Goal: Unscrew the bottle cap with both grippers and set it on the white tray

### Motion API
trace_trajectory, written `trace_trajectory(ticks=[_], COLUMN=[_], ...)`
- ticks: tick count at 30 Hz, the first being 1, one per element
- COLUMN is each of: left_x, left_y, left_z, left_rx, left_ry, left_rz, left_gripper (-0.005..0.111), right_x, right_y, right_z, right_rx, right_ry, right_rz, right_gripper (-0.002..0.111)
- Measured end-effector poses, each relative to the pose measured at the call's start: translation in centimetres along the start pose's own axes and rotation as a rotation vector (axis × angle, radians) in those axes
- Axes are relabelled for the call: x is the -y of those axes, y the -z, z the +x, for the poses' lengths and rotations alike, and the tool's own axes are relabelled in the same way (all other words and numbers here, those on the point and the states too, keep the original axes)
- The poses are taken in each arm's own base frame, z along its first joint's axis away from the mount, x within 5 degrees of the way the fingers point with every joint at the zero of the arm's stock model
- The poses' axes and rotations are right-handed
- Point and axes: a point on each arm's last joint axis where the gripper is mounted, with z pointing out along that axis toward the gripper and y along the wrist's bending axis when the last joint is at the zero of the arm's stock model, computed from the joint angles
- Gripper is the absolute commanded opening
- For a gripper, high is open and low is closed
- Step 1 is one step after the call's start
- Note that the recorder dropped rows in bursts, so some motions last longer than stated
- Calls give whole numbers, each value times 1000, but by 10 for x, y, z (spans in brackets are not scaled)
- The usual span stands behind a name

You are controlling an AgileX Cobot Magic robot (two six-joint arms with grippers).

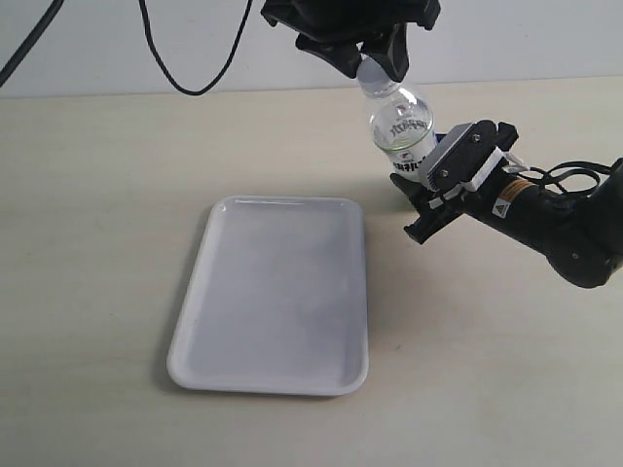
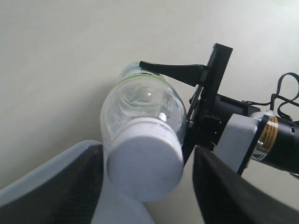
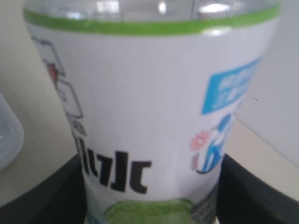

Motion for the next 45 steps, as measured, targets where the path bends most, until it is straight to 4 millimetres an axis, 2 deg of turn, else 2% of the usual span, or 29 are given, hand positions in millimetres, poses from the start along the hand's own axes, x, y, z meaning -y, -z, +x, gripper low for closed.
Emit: trace_trajectory(ticks=[11, 17, 23, 28, 35, 39, 45], left_x=[2, 1, 2, 4, 4, 4, -2], left_y=[-3, 15, 40, 51, 51, 50, 27], left_z=[1, -2, -6, -4, -3, -3, -1], left_rx=[-7, 23, 62, 53, 41, 38, 1], left_ry=[-1, -68, -322, -653, -1057, -1192, -1282], left_rz=[5, 2, -14, -22, -20, -22, 3], left_gripper=[63, 63, 63, 63, 63, 67, 66], right_x=[0, 0, 0, 0, 0, 0, 0], right_y=[0, 0, 0, 0, 0, 0, 0], right_z=[0, 0, 0, 0, 0, 0, 0], right_rx=[-1, -1, -1, -1, -1, -1, -1], right_ry=[-3, -5, -5, -5, -5, -5, -5], right_rz=[2, 2, 2, 2, 2, 2, 2], right_gripper=[0, 0, 0, 0, 0, 0, 0])
